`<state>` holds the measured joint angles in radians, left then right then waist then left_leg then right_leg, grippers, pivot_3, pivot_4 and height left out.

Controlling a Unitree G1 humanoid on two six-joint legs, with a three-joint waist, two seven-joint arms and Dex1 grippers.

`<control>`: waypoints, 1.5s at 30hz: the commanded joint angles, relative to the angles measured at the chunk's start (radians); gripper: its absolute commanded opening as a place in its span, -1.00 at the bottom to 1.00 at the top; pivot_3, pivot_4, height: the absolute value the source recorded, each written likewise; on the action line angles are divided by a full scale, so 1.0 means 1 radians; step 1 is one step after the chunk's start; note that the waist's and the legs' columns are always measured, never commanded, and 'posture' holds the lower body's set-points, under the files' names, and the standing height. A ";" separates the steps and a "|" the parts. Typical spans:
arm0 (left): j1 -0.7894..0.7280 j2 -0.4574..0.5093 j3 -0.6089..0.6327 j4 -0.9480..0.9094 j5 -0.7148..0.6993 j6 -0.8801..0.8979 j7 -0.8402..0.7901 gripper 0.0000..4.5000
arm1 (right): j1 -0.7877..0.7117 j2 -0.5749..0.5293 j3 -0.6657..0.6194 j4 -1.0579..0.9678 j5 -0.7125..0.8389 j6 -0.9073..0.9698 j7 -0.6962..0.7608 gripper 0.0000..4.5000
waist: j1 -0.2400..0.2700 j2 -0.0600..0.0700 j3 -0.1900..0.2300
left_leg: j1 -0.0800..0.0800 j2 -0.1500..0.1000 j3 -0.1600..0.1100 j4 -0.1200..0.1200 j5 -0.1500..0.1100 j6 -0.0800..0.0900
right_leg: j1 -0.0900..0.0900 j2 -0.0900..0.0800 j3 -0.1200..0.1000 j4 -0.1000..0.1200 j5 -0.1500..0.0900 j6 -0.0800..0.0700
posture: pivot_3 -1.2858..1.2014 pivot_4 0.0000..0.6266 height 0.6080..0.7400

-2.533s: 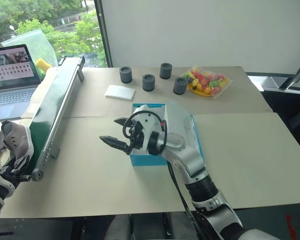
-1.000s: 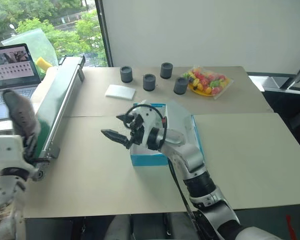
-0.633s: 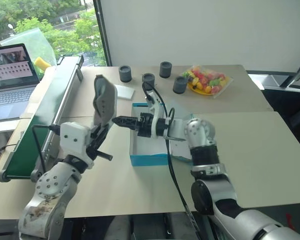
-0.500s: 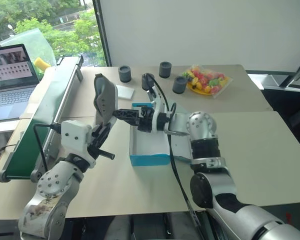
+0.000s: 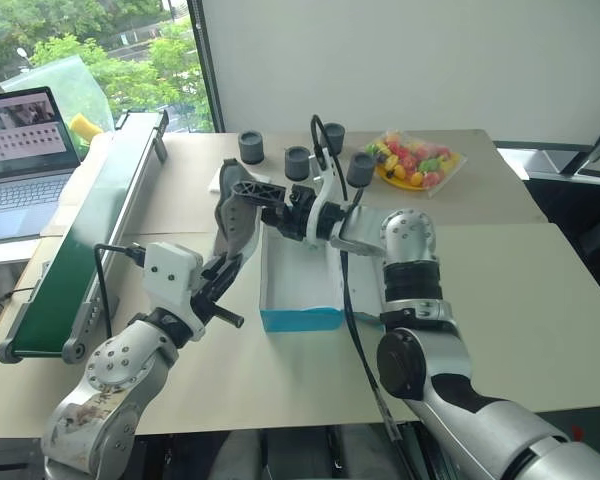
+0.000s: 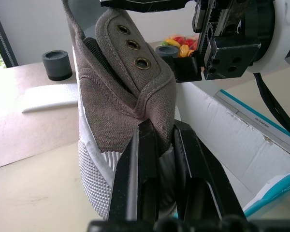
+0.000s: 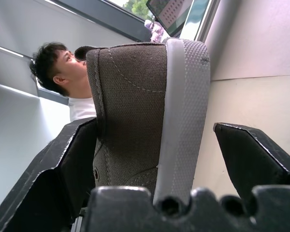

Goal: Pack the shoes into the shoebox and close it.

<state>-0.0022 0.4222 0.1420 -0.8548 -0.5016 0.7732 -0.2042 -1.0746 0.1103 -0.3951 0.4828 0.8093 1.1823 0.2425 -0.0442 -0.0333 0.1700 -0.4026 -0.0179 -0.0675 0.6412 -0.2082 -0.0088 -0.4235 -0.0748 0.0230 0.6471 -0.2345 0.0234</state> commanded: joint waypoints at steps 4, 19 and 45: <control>-0.044 0.013 0.021 -0.007 -0.009 -0.011 -0.004 -1.00 | 0.015 0.051 0.069 -0.090 0.021 -0.010 0.005 0.89 | 0.000 0.000 0.000 | 0.000 0.000 0.000 0.000 0.000 0.000 | 0.000 0.000 0.000 0.000 0.000 0.000 | 0.03 -0.52 0.87; -0.063 0.029 0.030 0.052 0.035 -0.031 0.007 -1.00 | 0.088 0.086 0.116 -0.202 0.067 0.036 -0.024 -0.61 | 0.001 0.000 0.000 | 0.000 0.000 0.000 0.000 0.000 0.000 | 0.000 0.000 0.000 0.000 0.000 0.000 | 0.03 -0.52 0.87; 0.121 0.182 0.265 0.011 -0.123 -0.056 -0.249 0.52 | 0.151 -0.042 0.094 -0.206 -0.006 -0.176 -0.251 -0.63 | -0.011 0.001 0.001 | 0.000 0.001 0.002 0.000 0.000 0.001 | -0.001 0.001 0.001 0.000 0.000 0.000 | 0.03 -0.52 0.87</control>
<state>0.0864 0.5640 0.3220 -0.8508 -0.6154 0.7595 -0.3751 -0.9052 0.0806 -0.3241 0.3227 0.8033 0.9948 -0.0257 -0.0553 -0.0320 0.1708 -0.4024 -0.0165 -0.0650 0.6407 -0.2087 -0.0080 -0.4252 -0.0736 0.0250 0.6474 -0.2347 0.0232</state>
